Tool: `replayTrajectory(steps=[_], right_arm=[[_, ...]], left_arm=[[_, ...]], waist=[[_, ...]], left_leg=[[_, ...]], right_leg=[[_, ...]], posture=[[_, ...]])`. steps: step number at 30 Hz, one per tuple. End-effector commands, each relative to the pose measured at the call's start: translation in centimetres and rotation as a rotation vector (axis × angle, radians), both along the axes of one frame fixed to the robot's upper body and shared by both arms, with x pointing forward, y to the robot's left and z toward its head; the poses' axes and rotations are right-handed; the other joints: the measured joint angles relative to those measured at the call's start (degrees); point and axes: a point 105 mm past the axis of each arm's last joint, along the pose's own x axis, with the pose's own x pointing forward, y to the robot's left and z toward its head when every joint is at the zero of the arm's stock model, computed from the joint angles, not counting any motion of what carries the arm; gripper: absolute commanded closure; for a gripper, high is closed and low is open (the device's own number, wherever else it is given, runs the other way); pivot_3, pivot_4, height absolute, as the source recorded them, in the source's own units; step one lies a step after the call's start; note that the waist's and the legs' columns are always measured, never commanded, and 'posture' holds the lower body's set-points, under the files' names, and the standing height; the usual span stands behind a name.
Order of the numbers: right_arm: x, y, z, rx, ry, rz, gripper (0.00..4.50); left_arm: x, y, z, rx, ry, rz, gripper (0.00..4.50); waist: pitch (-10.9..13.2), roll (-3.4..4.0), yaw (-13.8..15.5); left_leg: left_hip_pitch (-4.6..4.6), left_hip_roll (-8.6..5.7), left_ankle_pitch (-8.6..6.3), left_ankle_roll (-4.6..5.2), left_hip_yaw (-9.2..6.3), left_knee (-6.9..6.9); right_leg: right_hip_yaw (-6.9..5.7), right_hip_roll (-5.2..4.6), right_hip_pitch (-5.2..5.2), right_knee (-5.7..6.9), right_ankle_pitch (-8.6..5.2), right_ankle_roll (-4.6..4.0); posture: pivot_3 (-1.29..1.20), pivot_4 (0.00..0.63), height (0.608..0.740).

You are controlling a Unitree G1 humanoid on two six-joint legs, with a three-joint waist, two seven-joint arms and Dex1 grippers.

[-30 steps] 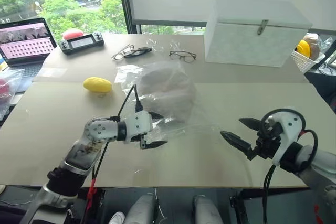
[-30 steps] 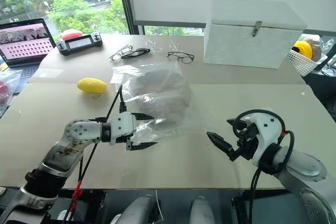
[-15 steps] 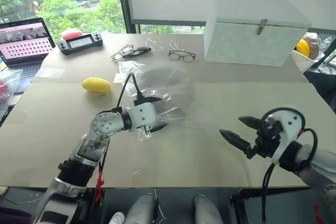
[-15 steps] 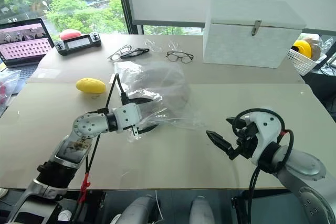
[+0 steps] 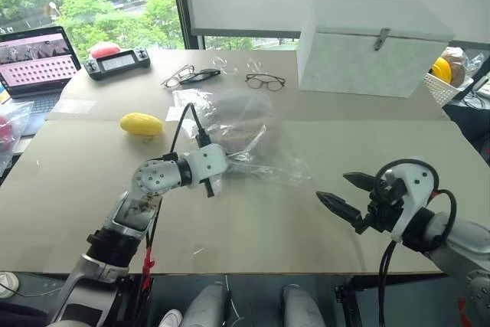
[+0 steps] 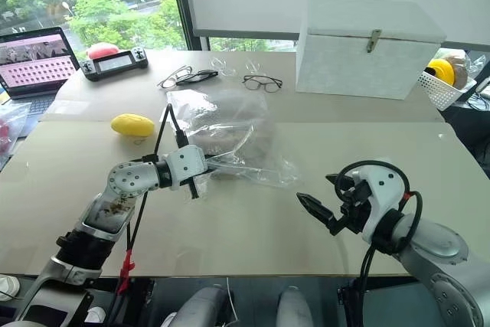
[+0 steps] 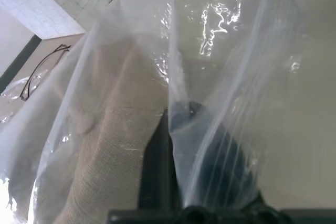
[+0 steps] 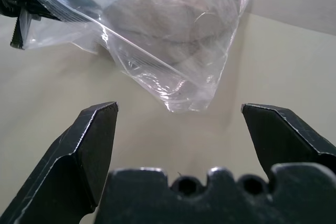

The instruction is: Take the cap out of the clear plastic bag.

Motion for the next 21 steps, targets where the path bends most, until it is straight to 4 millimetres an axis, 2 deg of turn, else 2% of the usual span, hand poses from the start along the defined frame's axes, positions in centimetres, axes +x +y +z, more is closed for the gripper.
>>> replayTrajectory(steps=[1, 4, 8, 13, 17, 21], right_arm=[[-0.5, 0.7, 1.0, -0.004, -0.051, 0.035, 0.0], [-0.8, 1.0, 1.1, -0.002, -0.056, 0.053, 0.0], [-0.8, 1.2, 1.4, -0.002, -0.071, 0.058, 0.0], [-1.8, 4.9, 4.2, 0.026, -0.19, 0.216, 0.0], [-1.7, 7.2, 4.6, 0.066, -0.197, 0.292, 0.0], [-0.5, 8.2, 4.0, 0.093, -0.167, 0.298, 0.0]], left_arm=[[0.7, 0.2, 0.8, 0.016, -0.031, 0.034, 4.47], [0.9, 0.3, 0.7, 0.008, -0.013, 0.042, 4.47], [1.4, 0.3, 1.6, -0.064, 0.021, 0.056, 4.47], [2.8, -0.2, 5.8, -0.266, 0.119, 0.035, 4.47], [3.2, -0.7, 7.0, -0.328, 0.169, 0.03, 4.47], [3.2, -1.2, 7.6, -0.341, 0.2, 0.017, 4.47]], waist=[[0.0, 0.0, 0.01], [0.0, 0.0, -0.01], [0.0, 0.0, 0.01], [0.01, -0.01, -0.05], [0.01, -0.01, -0.53], [0.02, -0.03, -0.67]], left_leg=[[0.0, 0.0, 0.0, 0.0, 0.0, 0.0], [-0.01, 0.0, 0.0, 0.0, 0.0, 0.0], [0.0, 0.0, 0.0, 0.0, -0.01, 0.0], [-0.05, 0.01, 0.01, -0.01, -0.04, 0.0], [-0.02, 0.03, 0.0, -0.02, -0.05, 0.0], [-0.04, 0.0, 0.0, -0.02, -0.07, 0.0]], right_leg=[[0.0, 0.0, 0.0, 0.0, 0.0, 0.0], [0.0, 0.0, 0.0, -0.01, 0.0, 0.0], [-0.01, 0.0, 0.0, 0.0, 0.0, 0.0], [-0.04, 0.03, -0.06, 0.03, -0.24, 0.41], [-0.07, 0.04, 0.0, -0.02, -0.25, 0.43], [-0.07, 0.04, -0.03, 0.01, -0.02, 0.06]], posture=[[0.0, 0.15, 0.74], [0.0, 0.15, 0.74], [0.0, 0.15, 0.74], [0.0, 0.15, 0.74], [0.0, 0.15, 0.74], [0.0, 0.15, 0.74]])
